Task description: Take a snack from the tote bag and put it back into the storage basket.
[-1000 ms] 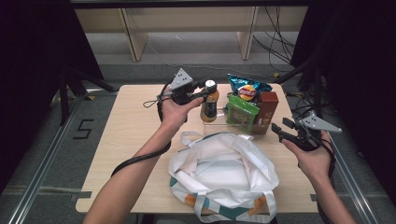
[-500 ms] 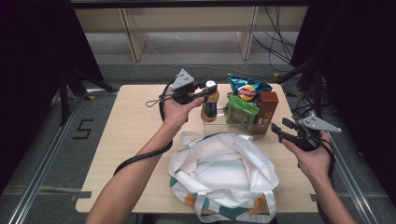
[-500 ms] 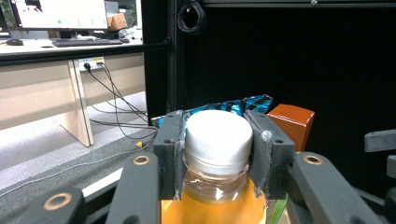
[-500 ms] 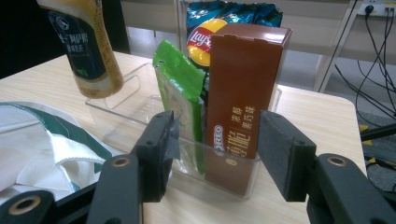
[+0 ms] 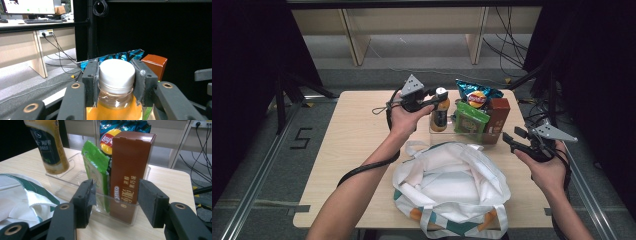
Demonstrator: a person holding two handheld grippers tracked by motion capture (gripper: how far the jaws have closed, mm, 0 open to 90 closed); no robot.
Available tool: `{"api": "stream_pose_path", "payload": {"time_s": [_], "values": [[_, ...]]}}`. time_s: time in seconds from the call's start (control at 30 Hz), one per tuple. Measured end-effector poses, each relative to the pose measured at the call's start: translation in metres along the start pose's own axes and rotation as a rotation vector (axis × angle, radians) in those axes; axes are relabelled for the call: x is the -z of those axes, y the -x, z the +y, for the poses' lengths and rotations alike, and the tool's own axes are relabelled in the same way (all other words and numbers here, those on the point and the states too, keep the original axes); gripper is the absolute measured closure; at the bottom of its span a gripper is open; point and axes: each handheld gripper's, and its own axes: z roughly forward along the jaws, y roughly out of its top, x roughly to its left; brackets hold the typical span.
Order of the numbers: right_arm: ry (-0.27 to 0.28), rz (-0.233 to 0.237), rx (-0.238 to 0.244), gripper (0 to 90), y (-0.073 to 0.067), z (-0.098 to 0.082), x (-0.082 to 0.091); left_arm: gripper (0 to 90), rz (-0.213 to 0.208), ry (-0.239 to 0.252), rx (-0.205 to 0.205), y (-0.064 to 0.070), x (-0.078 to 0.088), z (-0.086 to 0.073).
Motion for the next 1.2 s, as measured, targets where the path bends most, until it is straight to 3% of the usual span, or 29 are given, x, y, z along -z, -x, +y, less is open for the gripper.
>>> {"api": "stream_pose_path", "payload": {"time_s": [0.1, 0.2, 0.3, 0.73, 0.8, 1.2], "values": [[-0.018, 0.008, -0.016, 48.1, -0.001, 0.001, 0.002, 59.1, 0.002, 0.0, 0.007, 0.0, -0.002, -0.001], [-0.001, 0.001, -0.023, 48.0, -0.001, 0.001, 0.001, 59.1, 0.002, 0.002, 0.011, 0.0, -0.004, -0.002], [-0.017, 0.008, -0.016, 48.0, -0.001, 0.001, 0.002, 59.1, 0.004, 0.001, 0.014, 0.0, -0.005, -0.003], [0.0, 0.003, 0.001, 48.0, -0.001, 0.0, 0.0, 59.1, 0.018, -0.021, 0.006, -0.001, -0.008, -0.009], [-0.006, 0.018, 0.023, 48.0, 0.002, 0.0, 0.0, 59.1, 0.021, -0.03, -0.003, -0.001, -0.009, -0.009], [-0.01, 0.011, 0.007, 47.9, 0.0, 0.0, 0.0, 59.1, 0.024, -0.049, 0.005, -0.004, -0.013, -0.016]]}}
